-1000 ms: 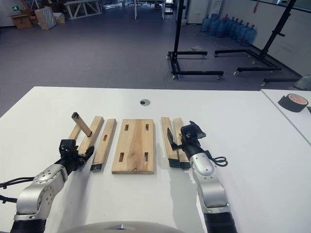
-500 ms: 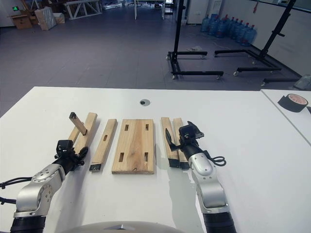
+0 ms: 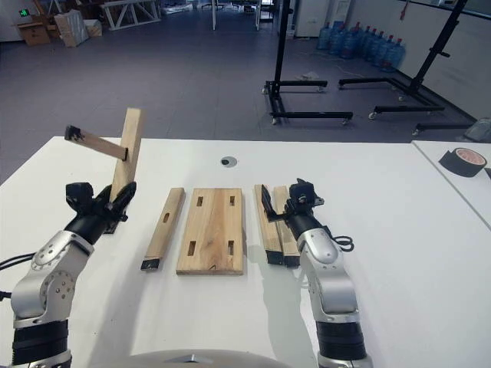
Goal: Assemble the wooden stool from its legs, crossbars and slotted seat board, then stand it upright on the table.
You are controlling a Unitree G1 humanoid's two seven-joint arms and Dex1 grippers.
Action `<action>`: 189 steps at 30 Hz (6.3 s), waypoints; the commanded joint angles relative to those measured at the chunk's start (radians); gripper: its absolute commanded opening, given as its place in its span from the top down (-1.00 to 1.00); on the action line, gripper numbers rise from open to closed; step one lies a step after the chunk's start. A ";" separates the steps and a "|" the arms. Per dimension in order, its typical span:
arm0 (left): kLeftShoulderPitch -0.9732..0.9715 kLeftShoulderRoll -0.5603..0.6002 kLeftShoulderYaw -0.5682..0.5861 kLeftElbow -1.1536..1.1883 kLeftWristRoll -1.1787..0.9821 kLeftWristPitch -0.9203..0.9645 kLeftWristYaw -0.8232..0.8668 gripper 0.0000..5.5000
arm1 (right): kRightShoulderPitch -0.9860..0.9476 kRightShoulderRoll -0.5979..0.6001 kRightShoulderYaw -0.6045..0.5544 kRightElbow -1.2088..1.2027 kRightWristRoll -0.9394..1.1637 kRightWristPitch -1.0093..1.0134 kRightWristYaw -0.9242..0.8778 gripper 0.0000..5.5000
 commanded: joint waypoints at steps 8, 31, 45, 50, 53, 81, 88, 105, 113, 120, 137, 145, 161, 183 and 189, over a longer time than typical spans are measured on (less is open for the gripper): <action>0.125 0.165 -0.083 -0.159 -0.548 0.329 -0.476 0.26 | -0.119 0.018 -0.077 -0.182 1.109 0.373 0.072 -0.82; 0.167 0.206 -0.186 -0.157 -0.600 0.343 -0.509 0.26 | -0.095 -0.122 0.041 -0.150 1.167 0.361 0.211 0.25; 0.190 0.187 -0.222 -0.135 -0.576 0.312 -0.519 0.26 | -0.115 -0.209 0.026 -0.150 1.153 0.368 0.288 0.26; 0.186 0.170 -0.225 -0.118 -0.571 0.304 -0.502 0.03 | -0.132 -0.227 0.019 -0.142 1.122 0.346 0.326 0.26; 0.171 0.151 -0.218 -0.082 -0.554 0.289 -0.469 -0.11 | -0.148 -0.227 0.010 -0.130 1.075 0.319 0.347 0.26; 0.180 0.207 -0.307 0.002 -0.256 0.197 -0.502 -0.82 | -0.508 -0.241 0.167 0.741 0.063 -0.620 0.817 0.26; 0.182 0.206 -0.303 0.001 -0.240 0.195 -0.504 -0.82 | -0.470 -0.213 0.174 0.751 0.061 -0.646 0.865 0.26; 0.184 0.198 -0.337 0.033 -0.119 0.149 -0.452 -0.82 | -0.432 -0.355 0.166 0.634 0.185 -0.258 1.049 0.26; 0.202 0.188 -0.377 0.068 -0.040 0.094 -0.451 -0.82 | -0.468 -0.390 0.151 0.638 0.227 -0.077 1.079 0.26; 0.182 0.189 -0.400 0.114 -0.011 0.064 -0.476 -0.82 | -0.492 -0.360 0.188 0.722 0.168 -0.115 1.093 0.26; 0.169 0.134 -0.452 -0.117 -0.046 0.246 -0.253 -0.82 | -0.570 -0.401 0.343 0.830 0.040 -0.218 1.124 0.26; 0.159 0.099 -0.458 -0.208 -0.092 0.320 -0.155 -0.82 | -0.643 -0.419 0.391 0.913 0.003 -0.269 1.180 0.26; 0.096 0.082 -0.437 -0.243 -0.178 0.408 -0.054 -0.82 | -0.656 -0.439 0.416 0.911 0.004 -0.244 1.176 0.07; 0.247 0.101 -0.211 -0.205 -0.081 0.151 -0.005 -0.82 | -0.026 -0.382 -0.054 0.095 0.192 0.032 0.614 -0.49; 0.231 0.036 -0.179 -0.051 0.081 -0.038 0.085 -0.82 | 0.145 -0.098 -0.105 -0.062 0.010 0.149 -0.012 -0.49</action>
